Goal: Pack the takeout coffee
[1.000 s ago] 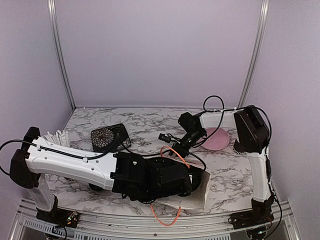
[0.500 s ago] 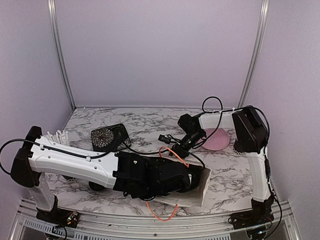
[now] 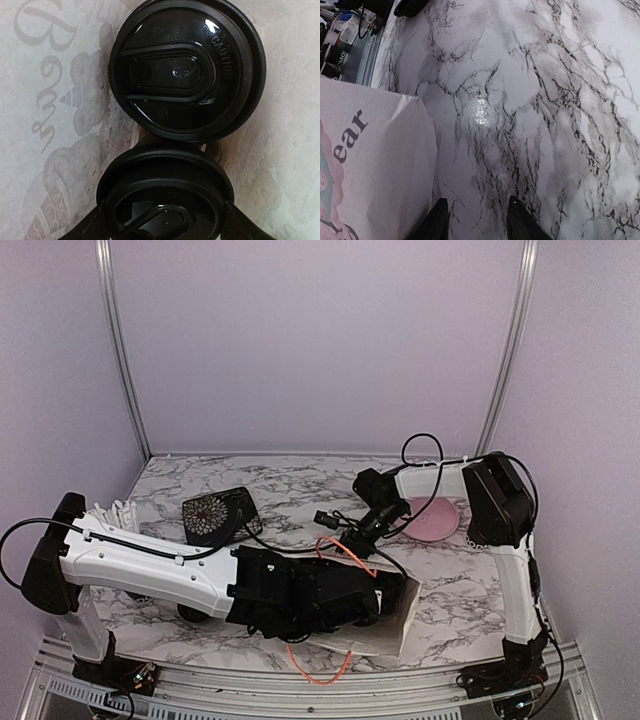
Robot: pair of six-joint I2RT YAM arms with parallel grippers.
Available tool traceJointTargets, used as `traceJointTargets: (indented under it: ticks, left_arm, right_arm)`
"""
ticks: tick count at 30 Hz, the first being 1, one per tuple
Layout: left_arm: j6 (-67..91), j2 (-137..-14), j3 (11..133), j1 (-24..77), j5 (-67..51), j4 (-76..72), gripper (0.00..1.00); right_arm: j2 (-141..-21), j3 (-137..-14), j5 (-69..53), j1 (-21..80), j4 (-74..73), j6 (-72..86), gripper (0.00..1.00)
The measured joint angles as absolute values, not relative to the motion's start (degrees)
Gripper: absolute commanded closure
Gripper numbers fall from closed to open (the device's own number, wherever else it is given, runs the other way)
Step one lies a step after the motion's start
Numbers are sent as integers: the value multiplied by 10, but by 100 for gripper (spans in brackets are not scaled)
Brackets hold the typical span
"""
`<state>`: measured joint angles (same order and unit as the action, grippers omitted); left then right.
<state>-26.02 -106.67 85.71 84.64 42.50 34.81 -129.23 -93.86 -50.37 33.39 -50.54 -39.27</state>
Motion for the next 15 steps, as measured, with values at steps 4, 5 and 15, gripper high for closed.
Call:
traceJointTargets:
  ticks: [4,5,15]
  left_arm:
    - [-260,-1067,852,846,425,344,57]
    - [-260,-1067,850,846,425,343,57]
    - [-259,-1058,844,843,420,342,58]
  right_arm:
    - [-1292,-939,-506,336,-510,-396,62]
    - [-1292,-939,-507,336,-511,-397,62]
    - [-1292,-938,-484,338,-495,-385,62]
